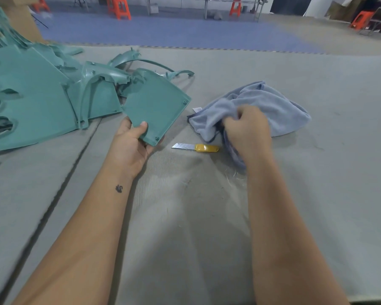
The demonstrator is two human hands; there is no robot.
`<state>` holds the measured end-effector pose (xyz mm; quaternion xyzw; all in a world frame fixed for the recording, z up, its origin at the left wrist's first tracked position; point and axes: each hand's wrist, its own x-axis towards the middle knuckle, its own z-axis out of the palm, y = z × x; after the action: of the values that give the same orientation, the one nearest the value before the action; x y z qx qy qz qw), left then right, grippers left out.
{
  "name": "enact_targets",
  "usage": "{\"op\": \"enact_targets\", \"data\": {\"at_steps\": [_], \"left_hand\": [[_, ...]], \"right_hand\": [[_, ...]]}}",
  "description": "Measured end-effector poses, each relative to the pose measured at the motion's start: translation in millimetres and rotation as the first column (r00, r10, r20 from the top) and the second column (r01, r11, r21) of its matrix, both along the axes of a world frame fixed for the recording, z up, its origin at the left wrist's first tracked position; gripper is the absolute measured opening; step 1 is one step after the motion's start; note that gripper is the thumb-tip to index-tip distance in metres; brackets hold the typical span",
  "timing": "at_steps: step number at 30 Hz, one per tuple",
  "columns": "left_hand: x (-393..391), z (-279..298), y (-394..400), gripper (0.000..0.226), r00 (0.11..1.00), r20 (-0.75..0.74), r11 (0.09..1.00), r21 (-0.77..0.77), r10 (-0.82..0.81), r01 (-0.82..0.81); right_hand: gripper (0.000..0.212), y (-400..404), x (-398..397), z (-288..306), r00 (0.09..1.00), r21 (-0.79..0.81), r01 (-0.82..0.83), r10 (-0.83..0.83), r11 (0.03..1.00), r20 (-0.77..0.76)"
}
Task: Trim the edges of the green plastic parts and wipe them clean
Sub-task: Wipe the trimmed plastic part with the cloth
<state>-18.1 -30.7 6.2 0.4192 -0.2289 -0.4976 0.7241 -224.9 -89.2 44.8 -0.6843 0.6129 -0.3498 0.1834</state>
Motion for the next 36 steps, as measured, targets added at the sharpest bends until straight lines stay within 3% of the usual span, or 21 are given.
{"op": "enact_targets", "data": {"at_steps": [1, 2, 3, 4, 5, 6, 7, 9, 10, 12, 14, 17, 20, 24, 26, 30, 36], "left_hand": [[-1, 0, 0, 0.035, 1.000, 0.014, 1.000, -0.009, 0.001, -0.001], [-3, 0, 0, 0.036, 1.000, 0.029, 1.000, -0.021, 0.004, -0.003], [-5, 0, 0, 0.038, 0.999, 0.042, 0.999, -0.035, 0.008, -0.006], [-8, 0, -1, 0.038, 0.998, 0.055, 0.999, -0.048, 0.012, -0.009], [-11, 0, -1, 0.038, 0.997, 0.070, 0.998, -0.058, 0.015, -0.011], [-14, 1, -2, 0.038, 0.997, 0.082, 0.998, -0.066, 0.015, -0.010], [-16, 1, -2, 0.037, 0.996, 0.088, 0.997, -0.074, 0.013, -0.007], [-20, 1, -3, 0.036, 0.995, 0.096, 0.995, -0.101, 0.007, 0.002], [-21, 1, -3, 0.037, 0.994, 0.105, 0.993, -0.117, 0.004, 0.009], [-22, 0, -3, 0.040, 0.990, 0.144, 0.990, -0.139, -0.003, 0.023], [-22, -2, -3, 0.043, 0.981, 0.192, 0.987, -0.157, -0.007, 0.038], [-23, -4, -4, 0.047, 0.973, 0.232, 0.987, -0.157, -0.009, 0.046], [-24, -4, -5, 0.045, 0.983, 0.181, 0.986, -0.167, 0.009, 0.022], [-24, -2, -6, 0.042, 0.996, 0.081, 0.974, -0.218, -0.038, 0.055], [-26, 0, -5, 0.039, 0.994, 0.080, 0.970, -0.226, -0.069, 0.085], [-28, 3, -4, 0.037, 0.991, 0.080, 0.967, -0.221, -0.110, 0.125], [-26, 9, -5, 0.034, 0.989, 0.104, 0.972, -0.198, -0.106, 0.125]], "right_hand": [[0.019, 0, 2, 3, 0.958, -0.032, 0.028, -0.018, 0.999, 0.288], [0.018, 1, 4, 8, 0.805, 0.006, 0.013, -0.014, 1.000, 0.594], [0.015, 3, 8, 11, 0.544, 0.072, -0.092, -0.011, 0.993, 0.839], [0.016, 6, 12, 12, 0.241, 0.087, -0.263, -0.023, 0.961, 0.970], [0.020, 8, 16, 10, -0.003, 0.059, -0.413, -0.066, 0.909, 0.998], [0.024, 9, 19, 8, -0.147, 0.023, -0.512, -0.114, 0.859, 0.983], [0.026, 10, 23, 5, -0.200, 0.015, -0.568, -0.156, 0.823, 0.967], [0.029, 10, 29, 0, -0.113, 0.066, -0.642, -0.179, 0.764, 0.977], [0.028, 11, 34, -3, -0.001, 0.101, -0.670, -0.137, 0.735, 0.991], [0.025, 16, 45, -8, 0.321, 0.202, -0.651, 0.025, 0.732, 0.947], [0.028, 22, 58, -15, 0.550, 0.215, -0.533, 0.141, 0.818, 0.823], [0.028, 28, 72, -25, 0.619, 0.115, -0.351, 0.138, 0.929, 0.773], [0.030, 26, 77, -35, 0.847, -0.054, -0.159, 0.164, 0.986, 0.505], [0.019, 28, 79, -39, 0.879, -0.041, -0.211, 0.208, 0.977, 0.430], [0.025, 27, 81, -41, 0.912, -0.001, -0.244, 0.229, 0.970, 0.341], [0.039, 25, 80, -41, 0.861, 0.056, -0.208, 0.156, 0.977, 0.484], [0.043, 27, 83, -38, 0.906, -0.069, -0.125, 0.142, 0.990, 0.399]]}}
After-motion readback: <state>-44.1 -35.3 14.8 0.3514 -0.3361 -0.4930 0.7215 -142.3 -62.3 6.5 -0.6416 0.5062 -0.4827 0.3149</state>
